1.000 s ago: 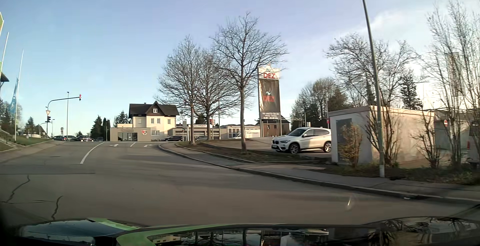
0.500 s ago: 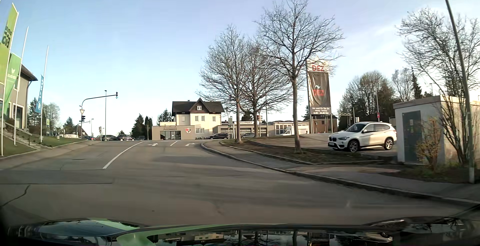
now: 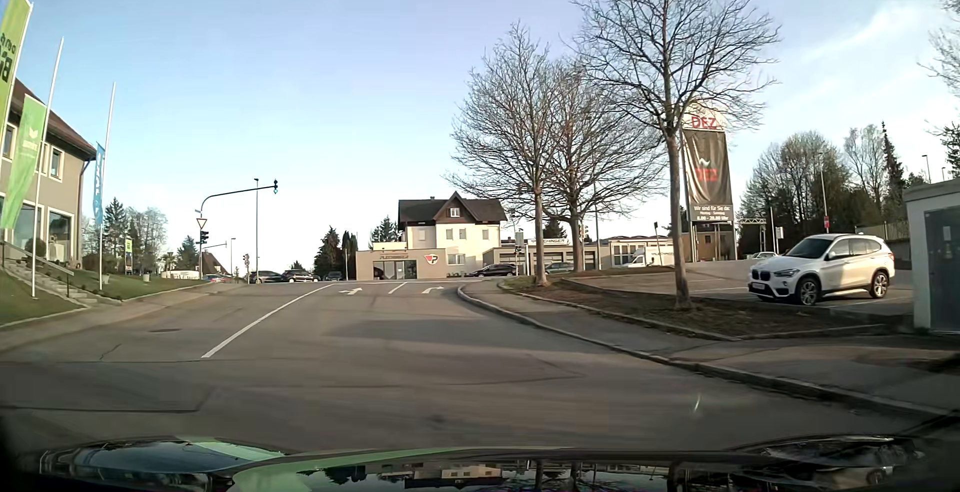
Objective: Follow the waypoints while adhering to traffic rules and regulations
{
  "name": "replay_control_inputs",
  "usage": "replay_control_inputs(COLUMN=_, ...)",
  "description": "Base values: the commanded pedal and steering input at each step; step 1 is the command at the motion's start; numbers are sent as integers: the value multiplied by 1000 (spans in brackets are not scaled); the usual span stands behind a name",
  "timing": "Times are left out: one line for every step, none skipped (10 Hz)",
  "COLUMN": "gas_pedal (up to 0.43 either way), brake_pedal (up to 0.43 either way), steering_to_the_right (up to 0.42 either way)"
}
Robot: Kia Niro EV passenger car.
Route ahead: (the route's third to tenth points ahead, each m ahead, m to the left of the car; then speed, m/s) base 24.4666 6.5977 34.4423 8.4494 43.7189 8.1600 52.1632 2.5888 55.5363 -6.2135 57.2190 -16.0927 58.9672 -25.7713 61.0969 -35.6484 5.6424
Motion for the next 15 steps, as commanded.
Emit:
replay_control_inputs(gas_pedal=350, brake_pedal=0, steering_to_the_right=-115)
replay_control_inputs(gas_pedal=350, brake_pedal=0, steering_to_the_right=-111)
replay_control_inputs(gas_pedal=339, brake_pedal=0, steering_to_the_right=-109)
replay_control_inputs(gas_pedal=339, brake_pedal=0, steering_to_the_right=-99)
replay_control_inputs(gas_pedal=331, brake_pedal=0, steering_to_the_right=-91)
replay_control_inputs(gas_pedal=311, brake_pedal=0, steering_to_the_right=-84)
replay_control_inputs(gas_pedal=311, brake_pedal=0, steering_to_the_right=-80)
replay_control_inputs(gas_pedal=299, brake_pedal=0, steering_to_the_right=-78)
replay_control_inputs(gas_pedal=268, brake_pedal=0, steering_to_the_right=-73)
replay_control_inputs(gas_pedal=248, brake_pedal=0, steering_to_the_right=-65)
replay_control_inputs(gas_pedal=248, brake_pedal=0, steering_to_the_right=-55)
replay_control_inputs(gas_pedal=220, brake_pedal=0, steering_to_the_right=-48)
replay_control_inputs(gas_pedal=220, brake_pedal=0, steering_to_the_right=-41)
replay_control_inputs(gas_pedal=209, brake_pedal=0, steering_to_the_right=-33)
replay_control_inputs(gas_pedal=209, brake_pedal=0, steering_to_the_right=-30)
